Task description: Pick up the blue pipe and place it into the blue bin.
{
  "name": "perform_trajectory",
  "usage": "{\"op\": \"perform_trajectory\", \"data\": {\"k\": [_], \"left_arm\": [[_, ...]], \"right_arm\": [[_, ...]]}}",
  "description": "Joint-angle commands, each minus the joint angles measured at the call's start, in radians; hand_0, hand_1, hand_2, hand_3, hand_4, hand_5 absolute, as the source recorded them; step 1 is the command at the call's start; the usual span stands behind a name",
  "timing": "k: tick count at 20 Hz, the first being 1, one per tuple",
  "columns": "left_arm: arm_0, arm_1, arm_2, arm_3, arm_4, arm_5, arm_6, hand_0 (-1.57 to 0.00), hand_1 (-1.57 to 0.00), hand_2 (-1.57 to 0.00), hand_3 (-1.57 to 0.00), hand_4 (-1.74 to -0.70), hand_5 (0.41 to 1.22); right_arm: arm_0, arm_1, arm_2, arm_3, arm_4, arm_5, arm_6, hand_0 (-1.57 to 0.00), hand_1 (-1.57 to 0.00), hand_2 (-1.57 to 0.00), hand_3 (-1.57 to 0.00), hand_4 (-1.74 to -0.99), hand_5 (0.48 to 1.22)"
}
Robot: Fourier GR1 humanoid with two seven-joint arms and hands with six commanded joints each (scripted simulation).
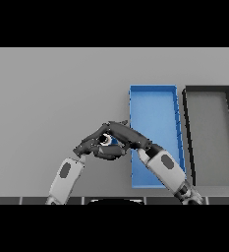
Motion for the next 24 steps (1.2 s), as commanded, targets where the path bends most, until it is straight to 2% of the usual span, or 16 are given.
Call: {"op": "perform_trajectory", "data": {"k": [1,3,6,7,9,11,13,16,19,20,24], "left_arm": [[-0.004,-0.003,-0.003,0.002,-0.002,0.000,0.002,-0.04,-0.04,-0.04,-0.03,-0.94,0.495],[0.006,-0.003,-0.010,0.011,-0.014,0.002,0.007,-0.03,-0.02,-0.02,-0.02,-0.92,0.482],[0.015,0.001,-0.011,0.008,-0.015,0.001,0.002,-0.01,-0.01,-0.01,-0.01,-0.91,0.464],[0.010,-0.003,-0.011,0.012,-0.013,-0.002,0.008,-0.01,-0.01,-0.01,-0.01,-0.91,0.456],[0.020,-0.005,-0.020,0.001,-0.014,-0.004,0.011,-0.01,-0.01,-0.01,0.00,-0.91,0.445],[0.010,-0.005,-0.010,0.008,-0.005,-0.008,0.027,0.00,0.00,0.00,0.00,-0.91,0.437],[0.008,-0.004,-0.007,0.001,0.000,-0.010,0.042,0.00,0.00,0.00,0.00,-0.90,0.433],[0.017,0.005,-0.010,-0.008,-0.012,-0.005,0.034,0.00,0.00,0.00,0.00,-0.89,0.428],[0.010,0.013,0.001,-0.003,-0.009,-0.007,0.033,0.00,0.00,0.00,0.00,-0.89,0.415],[0.015,0.019,-0.001,-0.008,-0.007,-0.011,0.024,0.00,0.00,0.00,0.00,-0.89,0.412],[0.009,0.022,-0.003,0.003,-0.027,0.000,0.011,0.00,0.00,0.00,0.00,-0.87,0.415]], "right_arm": [[-0.003,0.013,-0.010,-0.004,-0.037,-0.006,0.010,-1.57,-1.57,-1.57,-1.57,-1.741,1.220],[-0.024,0.021,-0.035,-0.017,-0.099,-0.032,0.043,-1.57,-1.57,-1.57,-1.57,-1.741,1.221],[-0.111,0.018,-0.096,-0.049,-0.227,-0.098,0.144,-1.57,-1.57,-1.57,-1.57,-1.741,1.221],[-0.145,0.023,-0.114,-0.040,-0.263,-0.114,0.160,-1.57,-1.57,-1.57,-1.57,-1.741,1.221],[-0.253,-0.008,-0.181,-0.020,-0.342,-0.130,0.185,-1.57,-1.57,-1.57,-1.57,-1.741,1.221],[-0.365,-0.041,-0.254,0.030,-0.410,-0.139,0.173,-1.57,-1.57,-1.57,-1.57,-1.741,1.221],[-0.445,-0.086,-0.317,0.092,-0.377,-0.188,0.133,-1.57,-1.57,-1.57,-1.57,-1.741,1.221],[-0.531,-0.165,-0.393,0.180,-0.316,-0.221,0.142,-1.57,-1.57,-1.57,-1.57,-1.741,1.221],[-0.520,-0.220,-0.466,0.270,-0.282,-0.221,0.146,-1.57,-1.57,-1.57,-1.57,-1.741,1.221],[-0.491,-0.238,-0.477,0.286,-0.265,-0.200,0.127,-1.57,-1.57,-1.57,-1.57,-1.741,1.221],[-0.370,-0.282,-0.530,0.300,-0.231,-0.195,0.152,-1.57,-1.57,-1.57,-1.57,-1.741,1.221]]}}
